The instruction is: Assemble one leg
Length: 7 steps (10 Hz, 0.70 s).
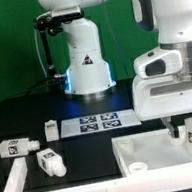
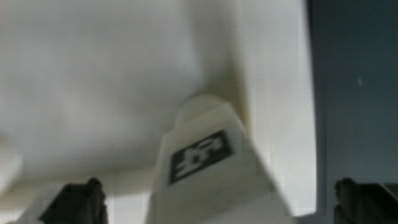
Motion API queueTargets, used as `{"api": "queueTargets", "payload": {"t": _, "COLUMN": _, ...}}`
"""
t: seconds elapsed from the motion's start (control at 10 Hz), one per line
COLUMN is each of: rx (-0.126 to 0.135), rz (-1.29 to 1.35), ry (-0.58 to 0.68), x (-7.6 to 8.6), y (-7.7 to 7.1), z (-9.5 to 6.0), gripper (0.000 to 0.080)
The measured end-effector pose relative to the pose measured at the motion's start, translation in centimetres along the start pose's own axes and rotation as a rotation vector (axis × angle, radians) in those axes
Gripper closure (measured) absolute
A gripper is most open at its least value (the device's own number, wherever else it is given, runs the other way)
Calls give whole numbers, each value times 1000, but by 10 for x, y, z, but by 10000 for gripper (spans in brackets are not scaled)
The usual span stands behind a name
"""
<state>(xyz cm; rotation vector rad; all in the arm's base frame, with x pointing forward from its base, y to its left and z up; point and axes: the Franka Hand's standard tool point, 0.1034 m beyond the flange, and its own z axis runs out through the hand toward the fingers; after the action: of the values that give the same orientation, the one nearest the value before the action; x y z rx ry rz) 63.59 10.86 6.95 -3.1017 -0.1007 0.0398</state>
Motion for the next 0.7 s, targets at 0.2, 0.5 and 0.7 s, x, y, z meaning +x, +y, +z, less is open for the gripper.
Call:
{"api": "queueTargets", "payload": {"t": 0.2, "rx": 0, "rz": 0, "ry": 0, "x": 0, "y": 1, "z": 0, "gripper": 272}}
{"api": "queueTargets", "payload": {"t": 0.5, "rx": 1, "rz": 102, "ry": 0, "x": 0, "y": 1, "z": 0, "gripper": 516}}
{"api": "queueTargets", "payload": {"t": 0.7, "rx": 2, "rz": 248, "ry": -1, "x": 0, "y": 1, "z": 0, "gripper": 514}}
